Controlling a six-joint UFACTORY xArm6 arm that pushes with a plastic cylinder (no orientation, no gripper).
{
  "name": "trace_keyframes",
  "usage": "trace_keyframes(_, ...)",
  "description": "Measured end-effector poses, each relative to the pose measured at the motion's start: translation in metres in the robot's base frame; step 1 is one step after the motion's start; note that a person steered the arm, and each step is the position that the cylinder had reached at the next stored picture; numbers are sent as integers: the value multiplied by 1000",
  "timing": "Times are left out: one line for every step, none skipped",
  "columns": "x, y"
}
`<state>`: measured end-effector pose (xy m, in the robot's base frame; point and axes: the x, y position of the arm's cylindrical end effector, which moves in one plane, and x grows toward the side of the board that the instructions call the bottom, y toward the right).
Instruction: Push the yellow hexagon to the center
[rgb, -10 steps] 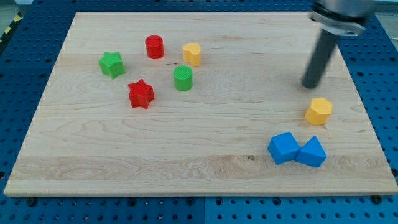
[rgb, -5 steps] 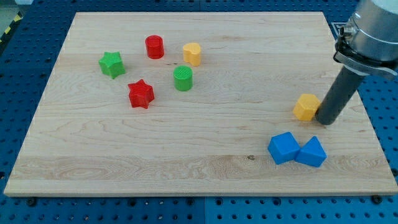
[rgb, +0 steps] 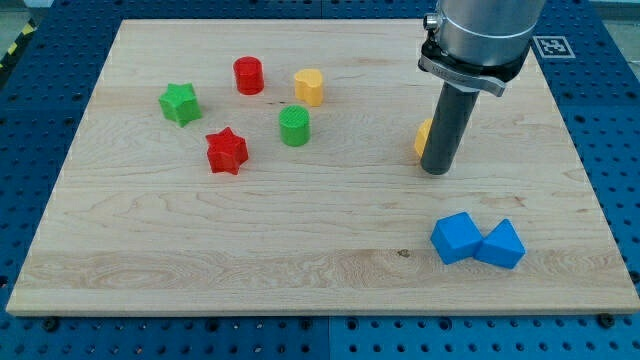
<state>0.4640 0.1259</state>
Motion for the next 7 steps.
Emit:
trace_keyframes(-2, 0)
trace_keyframes(-15, 0)
trace_keyframes(-19, 0)
trace_keyframes(-14, 17)
trace_keyframes(-16, 44)
trace_keyframes(-30, 47)
trace_keyframes(-42, 47)
